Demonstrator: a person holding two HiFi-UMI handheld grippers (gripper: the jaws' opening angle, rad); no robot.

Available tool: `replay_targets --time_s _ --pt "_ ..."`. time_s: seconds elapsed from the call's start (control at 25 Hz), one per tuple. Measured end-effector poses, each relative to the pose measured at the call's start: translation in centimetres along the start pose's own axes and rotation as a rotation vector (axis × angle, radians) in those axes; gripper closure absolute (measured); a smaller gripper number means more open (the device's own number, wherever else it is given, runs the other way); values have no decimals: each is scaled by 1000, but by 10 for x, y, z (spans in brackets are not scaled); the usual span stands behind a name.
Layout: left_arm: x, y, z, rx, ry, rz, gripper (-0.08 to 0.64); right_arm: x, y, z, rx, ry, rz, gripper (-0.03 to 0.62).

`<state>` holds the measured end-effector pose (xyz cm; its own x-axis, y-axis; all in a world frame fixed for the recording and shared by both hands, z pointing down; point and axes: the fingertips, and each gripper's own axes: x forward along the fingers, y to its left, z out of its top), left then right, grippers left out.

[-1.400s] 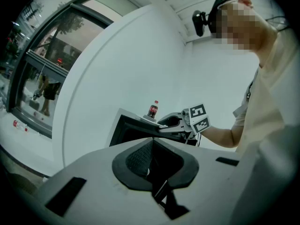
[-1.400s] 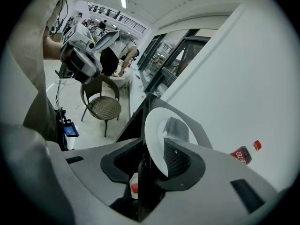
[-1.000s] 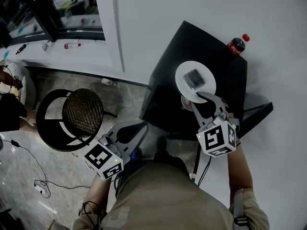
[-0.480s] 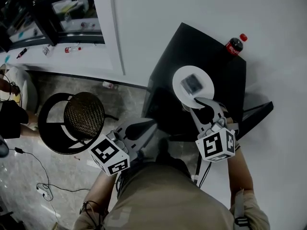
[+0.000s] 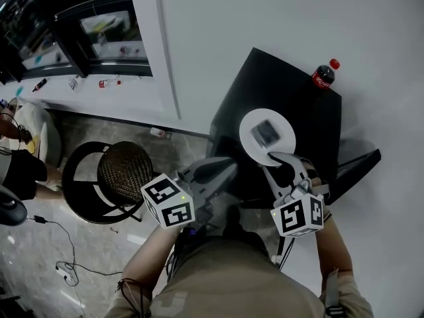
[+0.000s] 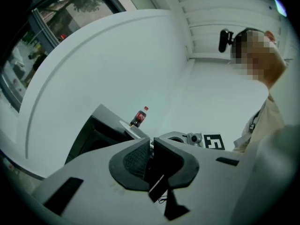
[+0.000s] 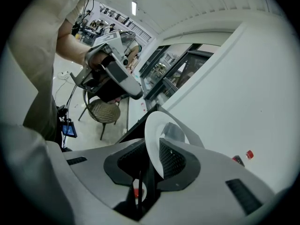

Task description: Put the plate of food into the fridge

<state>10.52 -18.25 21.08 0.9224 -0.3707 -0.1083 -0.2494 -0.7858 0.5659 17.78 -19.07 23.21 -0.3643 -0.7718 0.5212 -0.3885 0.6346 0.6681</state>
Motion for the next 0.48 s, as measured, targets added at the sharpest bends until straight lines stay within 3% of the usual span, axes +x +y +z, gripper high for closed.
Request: replay_targets --time_s 0.2,0.24,0.32,0.48 --pt "14 8 4 -64 -10 -14 545 -2 4 3 -14 -20 -1 507" --pt "16 9 4 -75 -10 -14 525 -3 5 3 -14 -22 -1 508" --pt "20 10 3 -123 -10 -24 387 -5 7 4 -14 -23 -1 511" --pt "28 15 1 -223 -13 -45 350 -5 10 6 -23 -33 3 514"
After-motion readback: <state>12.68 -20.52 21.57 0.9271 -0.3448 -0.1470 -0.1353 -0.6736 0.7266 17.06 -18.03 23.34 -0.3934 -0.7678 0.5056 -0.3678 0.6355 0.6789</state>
